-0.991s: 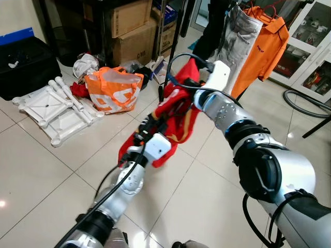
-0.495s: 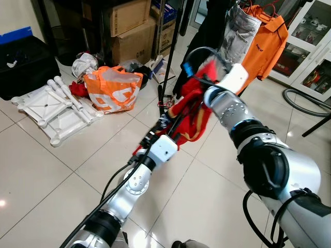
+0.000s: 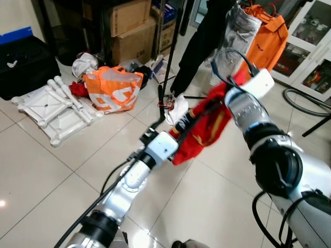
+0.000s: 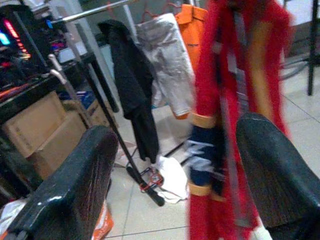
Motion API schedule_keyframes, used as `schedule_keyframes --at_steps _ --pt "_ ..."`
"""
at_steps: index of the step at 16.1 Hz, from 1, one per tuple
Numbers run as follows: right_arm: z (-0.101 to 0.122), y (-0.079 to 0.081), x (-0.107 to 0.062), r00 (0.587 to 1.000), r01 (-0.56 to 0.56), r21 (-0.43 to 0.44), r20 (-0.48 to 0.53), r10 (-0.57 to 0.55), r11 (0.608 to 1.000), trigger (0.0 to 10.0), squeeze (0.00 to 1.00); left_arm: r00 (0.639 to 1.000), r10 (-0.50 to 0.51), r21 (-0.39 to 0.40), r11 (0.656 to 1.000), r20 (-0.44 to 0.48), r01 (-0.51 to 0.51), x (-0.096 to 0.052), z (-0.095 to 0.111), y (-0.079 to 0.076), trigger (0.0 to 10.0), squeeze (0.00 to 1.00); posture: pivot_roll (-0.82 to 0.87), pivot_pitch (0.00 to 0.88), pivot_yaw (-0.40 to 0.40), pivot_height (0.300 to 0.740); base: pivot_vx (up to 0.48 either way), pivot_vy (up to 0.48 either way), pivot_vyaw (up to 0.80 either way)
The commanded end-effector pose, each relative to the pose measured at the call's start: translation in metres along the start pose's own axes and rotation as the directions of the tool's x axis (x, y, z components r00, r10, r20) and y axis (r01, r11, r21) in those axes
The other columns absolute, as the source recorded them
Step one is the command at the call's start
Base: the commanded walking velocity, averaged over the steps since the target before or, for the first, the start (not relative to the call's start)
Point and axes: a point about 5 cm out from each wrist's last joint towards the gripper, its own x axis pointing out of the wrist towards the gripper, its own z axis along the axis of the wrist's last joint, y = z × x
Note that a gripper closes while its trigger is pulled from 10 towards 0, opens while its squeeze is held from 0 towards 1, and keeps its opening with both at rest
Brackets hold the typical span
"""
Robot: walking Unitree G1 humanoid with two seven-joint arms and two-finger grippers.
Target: Hang hanger
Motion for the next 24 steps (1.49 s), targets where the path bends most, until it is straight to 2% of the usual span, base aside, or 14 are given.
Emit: schedule_keyframes --at_steps 1,5,8,10,13,14,16,17,19,20,21,22,23,24 --pt "0.014 -0.001 0.001 0.998 -0.020 -0.017 0.052 0.021 1.000 0.0 0.00 1.000 -0.002 0.008 1.000 0.017 0.002 0.001 0.005 0.000 10.0 0.00 0.14 0.067 -0.168 0.740 0.000 0.000 0.00" --pt "0.014 0.007 0.000 0.995 -0.079 -0.091 0.058 0.084 0.993 0.0 0.00 1.000 -0.017 0.030 0.999 -0.013 0.018 -0.003 0.000 -0.001 10.0 0.00 0.14 0.064 -0.161 0.740 0.000 0.000 0.00" --pt "0.023 -0.013 0.001 0.996 0.040 0.039 0.082 -0.043 0.998 0.0 0.00 1.000 -0.013 0.023 1.000 -0.027 0.014 -0.004 -0.003 -0.001 10.0 0.00 0.14 0.063 -0.166 0.740 0.000 0.000 0.00" --pt "0.025 -0.020 0.001 0.992 0.077 0.059 0.091 -0.083 0.995 0.0 0.00 0.999 -0.004 0.013 1.000 -0.033 0.004 -0.004 -0.004 0.000 10.0 0.00 0.14 0.063 -0.169 0.740 0.000 0.000 0.00" --pt "0.020 0.000 0.000 0.994 -0.056 -0.193 0.083 0.073 0.980 0.0 0.00 0.999 0.009 0.016 1.000 -0.041 -0.008 -0.006 -0.006 0.004 10.0 0.00 0.14 0.061 -0.168 0.740 0.000 0.000 0.00" --pt "0.015 0.012 -0.001 0.987 -0.122 -0.326 0.059 0.149 0.938 0.0 0.00 0.999 0.012 0.019 1.000 -0.045 -0.011 -0.007 -0.007 0.006 10.0 0.00 0.14 0.062 -0.165 0.740 0.000 0.000 0.00" --pt "0.003 0.039 -0.006 0.933 -0.283 -0.665 -0.023 0.360 0.691 0.0 0.00 0.998 0.016 0.029 0.999 -0.055 -0.014 -0.009 -0.009 0.009 10.0 0.00 0.14 0.062 -0.162 0.740 0.000 0.000 0.00" --pt "0.001 0.041 -0.007 0.922 -0.290 -0.716 -0.033 0.385 0.635 0.0 0.00 0.998 0.016 0.030 0.999 -0.056 -0.014 -0.009 -0.010 0.009 10.0 0.00 0.14 0.061 -0.161 0.740 0.000 0.000 0.00" --pt "-0.001 0.046 -0.011 0.883 -0.276 -0.872 -0.064 0.465 0.404 0.0 0.00 0.998 0.013 0.039 0.999 -0.062 -0.011 -0.010 -0.012 0.009 10.0 0.00 0.14 0.061 -0.159 0.740 0.000 0.000 0.00" --pt "-0.003 0.047 -0.013 0.863 -0.233 -0.939 -0.081 0.498 0.252 0.0 0.00 0.998 0.011 0.045 0.999 -0.064 -0.008 -0.010 -0.012 0.009 10.0 0.00 0.14 0.059 -0.157 0.740 0.000 0.000 0.00" --pt "-0.007 0.047 -0.015 0.845 -0.221 -0.964 -0.114 0.522 0.148 0.0 0.00 0.998 0.007 0.051 0.999 -0.065 -0.004 -0.010 -0.013 0.008 10.0 0.00 0.14 0.059 -0.156 0.740 0.000 0.000 0.00" --pt "-0.010 0.044 -0.015 0.847 -0.241 -0.959 -0.132 0.515 0.151 0.0 0.00 0.998 0.004 0.054 0.999 -0.067 0.000 -0.010 -0.013 0.007 10.0 0.00 0.14 0.059 -0.156 0.740 0.000 0.000 0.00" --pt "-0.009 0.042 -0.014 0.855 -0.248 -0.950 -0.121 0.505 0.192 0.0 0.00 0.998 0.001 0.057 0.998 -0.067 0.003 -0.010 -0.013 0.007 10.0 0.00 0.13 0.060 -0.152 0.740 0.000 0.000 0.00" --pt "-0.009 0.042 -0.014 0.849 -0.206 -0.971 -0.114 0.516 0.125 0.0 0.00 0.998 -0.002 0.064 0.998 -0.066 0.007 -0.010 -0.013 0.007 10.0 0.00 0.13 0.060 -0.152 0.740 0.000 0.000 0.00"
